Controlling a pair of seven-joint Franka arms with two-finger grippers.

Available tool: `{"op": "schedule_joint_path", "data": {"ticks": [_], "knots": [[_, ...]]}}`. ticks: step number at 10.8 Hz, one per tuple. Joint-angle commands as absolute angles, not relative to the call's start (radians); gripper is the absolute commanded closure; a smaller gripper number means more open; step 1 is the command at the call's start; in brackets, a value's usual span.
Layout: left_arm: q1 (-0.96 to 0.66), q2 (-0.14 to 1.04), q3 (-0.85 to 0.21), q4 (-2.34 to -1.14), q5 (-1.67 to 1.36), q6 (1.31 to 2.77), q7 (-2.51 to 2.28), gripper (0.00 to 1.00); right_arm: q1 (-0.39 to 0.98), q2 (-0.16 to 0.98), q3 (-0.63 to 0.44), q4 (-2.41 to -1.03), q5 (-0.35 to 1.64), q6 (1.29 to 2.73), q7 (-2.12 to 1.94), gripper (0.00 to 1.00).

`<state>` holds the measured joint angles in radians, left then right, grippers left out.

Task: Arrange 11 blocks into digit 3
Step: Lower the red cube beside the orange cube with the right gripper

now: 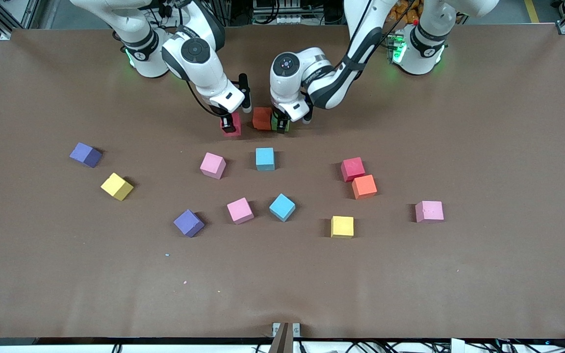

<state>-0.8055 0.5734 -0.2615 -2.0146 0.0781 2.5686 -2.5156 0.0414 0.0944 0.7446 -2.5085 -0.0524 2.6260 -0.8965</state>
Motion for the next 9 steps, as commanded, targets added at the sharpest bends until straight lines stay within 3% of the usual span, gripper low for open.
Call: {"op": "schedule_joint_path", "data": {"ticks": [1, 6, 9], "knots": [[-0.819, 0.554, -0.253, -1.988, 0.107, 2.513, -2.542, 0.00, 0.066, 0.110, 0.753, -2.523, -0.049, 2.648, -0.876, 0.55], [-0.805, 0.437, -0.264, -1.905, 0.095, 2.278, -2.542, 0.00, 0.101, 0.149, 0.752, -2.530, -0.051, 2.687, -0.856, 0.55], [-0.796, 0.394, -0.262, -1.902, 0.095, 2.226, -2.533, 0.00, 0.104, 0.169, 0.752, -2.530, -0.058, 2.700, -0.856, 0.54]]}}
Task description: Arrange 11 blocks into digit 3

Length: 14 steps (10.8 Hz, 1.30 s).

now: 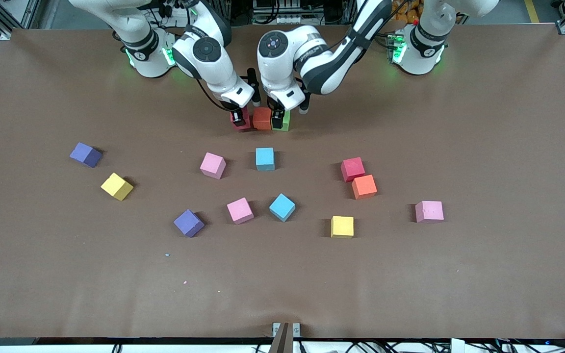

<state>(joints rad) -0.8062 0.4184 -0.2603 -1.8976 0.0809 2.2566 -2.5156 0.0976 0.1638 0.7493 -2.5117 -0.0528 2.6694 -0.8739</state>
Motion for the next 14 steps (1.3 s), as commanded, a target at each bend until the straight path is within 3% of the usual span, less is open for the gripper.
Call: {"op": "schedule_joint_path", "data": {"ticks": [1, 10, 14], "knots": [[-0.772, 0.390, -0.262, -1.904, 0.098, 2.218, -2.522, 0.00, 0.112, 0.176, 0.752, -2.530, -0.060, 2.700, -0.856, 0.54], [-0.413, 0.361, -0.264, -1.943, 0.100, 2.218, -1.955, 0.00, 0.118, 0.225, 0.752, -2.559, -0.061, 2.763, -0.854, 0.54], [-0.332, 0.337, -0.265, -2.029, 0.101, 2.244, -1.642, 0.00, 0.120, 0.235, 0.752, -2.556, -0.061, 2.764, -0.854, 0.54]]}}
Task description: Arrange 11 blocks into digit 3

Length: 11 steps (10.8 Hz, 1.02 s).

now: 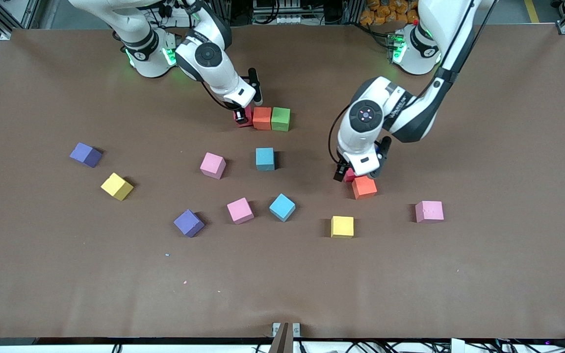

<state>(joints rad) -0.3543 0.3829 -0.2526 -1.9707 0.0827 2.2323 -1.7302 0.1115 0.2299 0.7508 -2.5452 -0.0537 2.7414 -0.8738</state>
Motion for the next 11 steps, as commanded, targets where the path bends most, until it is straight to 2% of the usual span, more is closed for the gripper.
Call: {"op": "schedule_joint_path", "data": {"ticks": [1, 5, 11], "knots": [[-0.316, 0.337, -0.265, -2.037, 0.101, 2.255, -1.565, 0.00, 0.120, 0.238, 0.752, -2.554, -0.063, 2.766, -0.850, 0.54], [-0.308, 0.373, -0.258, -2.068, 0.109, 2.391, -1.297, 0.00, 0.123, 0.256, 0.750, -2.551, -0.066, 2.783, -0.838, 0.53], [-0.284, 0.400, -0.259, -2.082, 0.124, 2.416, -1.172, 0.00, 0.121, 0.271, 0.747, -2.549, -0.067, 2.783, -0.838, 0.52]]}}
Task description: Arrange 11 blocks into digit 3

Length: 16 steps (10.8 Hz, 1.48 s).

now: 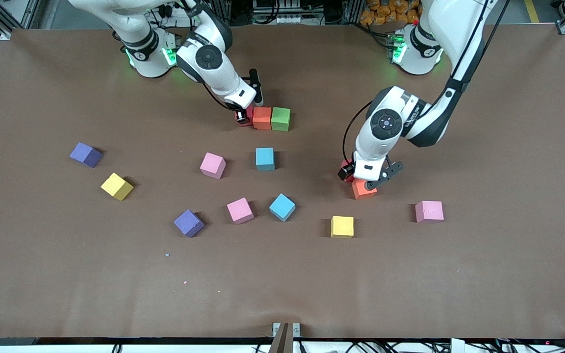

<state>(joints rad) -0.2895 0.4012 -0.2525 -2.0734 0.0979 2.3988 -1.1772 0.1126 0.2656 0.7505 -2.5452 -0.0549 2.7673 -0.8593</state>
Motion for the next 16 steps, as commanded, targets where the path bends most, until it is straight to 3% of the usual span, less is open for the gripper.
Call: {"op": "schedule_joint_path", "data": {"ticks": [1, 13, 16], "knots": [[-0.284, 0.399, -0.259, -2.080, 0.124, 2.416, -1.186, 0.00, 0.120, 0.272, 0.744, -2.549, -0.067, 2.783, -0.838, 0.51], [-0.241, 0.322, -0.252, -2.068, 0.124, 2.378, -1.203, 0.00, 0.121, 0.298, 0.721, -2.522, -0.069, 2.783, -0.831, 0.51], [-0.216, 0.313, -0.252, -2.066, 0.130, 2.378, -1.203, 0.00, 0.120, 0.298, 0.719, -2.520, -0.069, 2.781, -0.831, 0.35]]}}
